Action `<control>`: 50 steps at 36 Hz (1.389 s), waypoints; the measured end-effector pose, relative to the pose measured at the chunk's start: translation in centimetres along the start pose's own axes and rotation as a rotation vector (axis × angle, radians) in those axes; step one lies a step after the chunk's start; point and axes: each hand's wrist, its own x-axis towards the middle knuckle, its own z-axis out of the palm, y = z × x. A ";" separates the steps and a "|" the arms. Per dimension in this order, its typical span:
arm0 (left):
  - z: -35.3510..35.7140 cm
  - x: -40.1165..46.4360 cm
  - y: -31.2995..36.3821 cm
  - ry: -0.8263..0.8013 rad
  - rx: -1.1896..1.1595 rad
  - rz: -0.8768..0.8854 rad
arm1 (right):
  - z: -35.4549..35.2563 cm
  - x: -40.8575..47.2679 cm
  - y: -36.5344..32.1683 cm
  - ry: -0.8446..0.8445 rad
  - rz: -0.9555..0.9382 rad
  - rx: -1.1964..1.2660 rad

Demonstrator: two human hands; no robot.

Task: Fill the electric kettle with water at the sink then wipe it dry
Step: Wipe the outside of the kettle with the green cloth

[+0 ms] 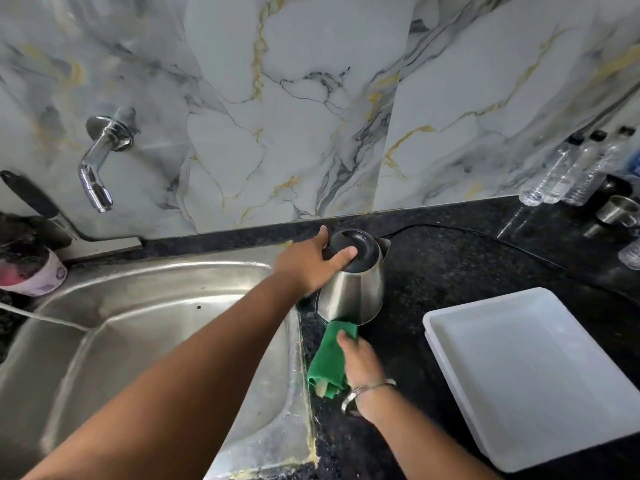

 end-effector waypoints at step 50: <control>0.8 0.4 2.2 0.146 0.176 0.009 | -17.2 3.5 -22.6 -0.305 -0.585 -0.323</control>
